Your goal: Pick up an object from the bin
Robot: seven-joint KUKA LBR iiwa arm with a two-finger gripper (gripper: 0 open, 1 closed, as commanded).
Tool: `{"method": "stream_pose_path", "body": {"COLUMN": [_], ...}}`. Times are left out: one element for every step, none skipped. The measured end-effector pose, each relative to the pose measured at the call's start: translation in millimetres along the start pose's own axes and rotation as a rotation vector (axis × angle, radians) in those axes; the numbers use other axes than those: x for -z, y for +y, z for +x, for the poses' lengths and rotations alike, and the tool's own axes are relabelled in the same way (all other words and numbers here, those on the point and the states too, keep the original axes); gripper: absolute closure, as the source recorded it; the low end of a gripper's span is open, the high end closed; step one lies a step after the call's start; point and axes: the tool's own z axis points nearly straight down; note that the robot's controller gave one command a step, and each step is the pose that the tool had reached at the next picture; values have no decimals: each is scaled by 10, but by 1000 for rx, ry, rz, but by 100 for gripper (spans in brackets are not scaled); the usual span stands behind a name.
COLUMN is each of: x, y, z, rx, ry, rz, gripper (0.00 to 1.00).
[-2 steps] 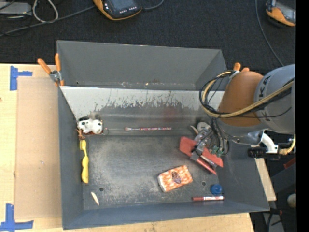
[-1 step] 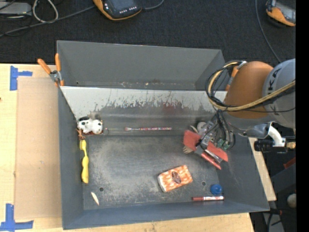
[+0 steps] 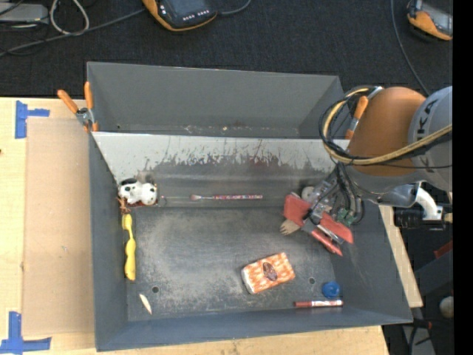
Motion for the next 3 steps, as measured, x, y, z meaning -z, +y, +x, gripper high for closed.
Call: {"method": "stream_pose_path", "body": {"x": [132,378,655], "y": [-6,-6,0], "z": [9,12,2], "rx": [2,4,5], "ry": [5,8,5], "rz": [2,3,2], "gripper": [100,100,100]}}
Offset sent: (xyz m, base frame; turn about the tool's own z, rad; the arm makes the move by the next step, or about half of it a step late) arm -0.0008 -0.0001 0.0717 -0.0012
